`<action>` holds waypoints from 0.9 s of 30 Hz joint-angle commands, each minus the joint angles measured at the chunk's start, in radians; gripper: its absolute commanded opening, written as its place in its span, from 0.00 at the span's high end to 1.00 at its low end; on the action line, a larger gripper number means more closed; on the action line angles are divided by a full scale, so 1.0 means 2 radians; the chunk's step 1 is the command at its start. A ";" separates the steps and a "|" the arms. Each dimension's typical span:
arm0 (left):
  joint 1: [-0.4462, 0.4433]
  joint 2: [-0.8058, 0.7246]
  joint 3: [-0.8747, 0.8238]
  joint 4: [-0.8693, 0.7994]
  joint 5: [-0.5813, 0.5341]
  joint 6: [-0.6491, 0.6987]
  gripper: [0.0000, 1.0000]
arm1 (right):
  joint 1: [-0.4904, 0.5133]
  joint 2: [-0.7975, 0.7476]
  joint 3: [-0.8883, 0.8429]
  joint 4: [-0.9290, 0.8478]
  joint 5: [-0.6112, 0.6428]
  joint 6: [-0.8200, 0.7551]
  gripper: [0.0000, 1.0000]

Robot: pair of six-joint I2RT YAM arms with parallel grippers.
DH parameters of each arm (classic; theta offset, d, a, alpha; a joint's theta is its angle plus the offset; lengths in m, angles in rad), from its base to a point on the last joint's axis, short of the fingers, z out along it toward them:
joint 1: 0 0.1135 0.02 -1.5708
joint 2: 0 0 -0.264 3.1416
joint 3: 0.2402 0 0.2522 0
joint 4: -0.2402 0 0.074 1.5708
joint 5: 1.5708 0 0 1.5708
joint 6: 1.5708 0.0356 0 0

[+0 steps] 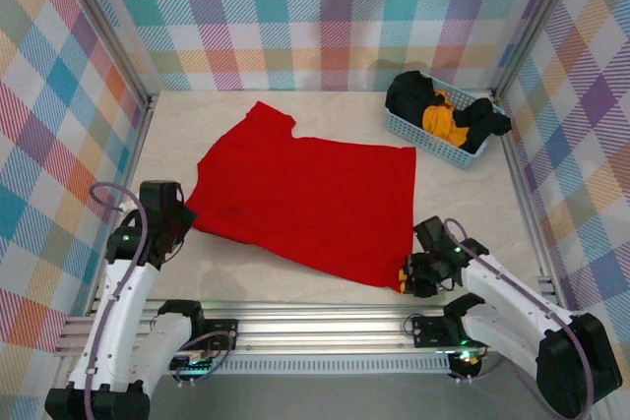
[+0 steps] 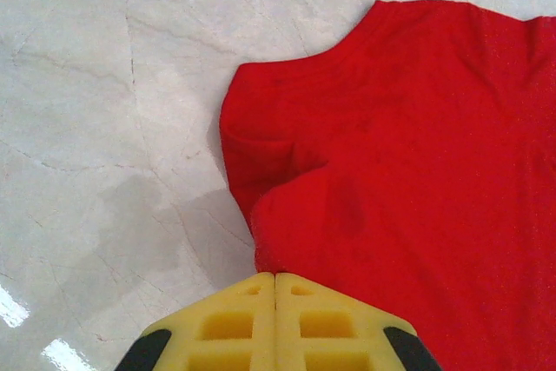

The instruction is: Fold and stack the t-shirts

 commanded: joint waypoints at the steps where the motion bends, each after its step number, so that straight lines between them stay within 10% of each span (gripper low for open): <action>1: 0.004 -0.003 0.006 0.008 0.002 0.003 1.00 | 0.003 0.012 0.056 -0.078 0.047 -0.062 0.88; 12: 0.004 0.067 0.039 0.117 0.072 0.043 1.00 | 0.002 0.141 0.254 -0.186 0.172 -0.319 1.00; 27: 0.004 0.289 0.199 0.212 0.136 0.108 1.00 | -0.054 0.276 0.366 -0.129 0.185 -0.424 1.00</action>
